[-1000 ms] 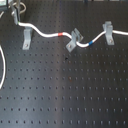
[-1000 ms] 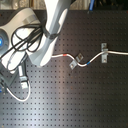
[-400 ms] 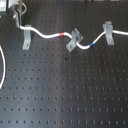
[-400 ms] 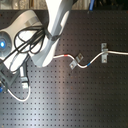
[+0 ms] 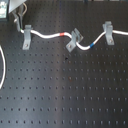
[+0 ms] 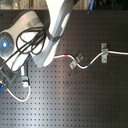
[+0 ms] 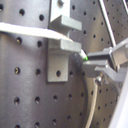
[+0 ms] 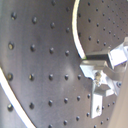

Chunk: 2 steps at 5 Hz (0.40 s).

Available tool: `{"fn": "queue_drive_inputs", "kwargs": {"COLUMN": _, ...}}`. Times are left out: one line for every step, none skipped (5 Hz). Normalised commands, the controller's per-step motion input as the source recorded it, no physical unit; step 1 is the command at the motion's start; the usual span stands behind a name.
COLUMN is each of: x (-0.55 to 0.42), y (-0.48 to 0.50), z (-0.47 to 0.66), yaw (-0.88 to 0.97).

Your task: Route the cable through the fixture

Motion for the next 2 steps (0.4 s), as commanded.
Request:
{"fn": "queue_drive_inputs", "kwargs": {"x": -0.408, "y": -0.049, "z": 0.08, "yaw": 0.17}}
{"fn": "queue_drive_inputs", "kwargs": {"x": -0.015, "y": -0.015, "z": 0.00, "yaw": 0.00}}
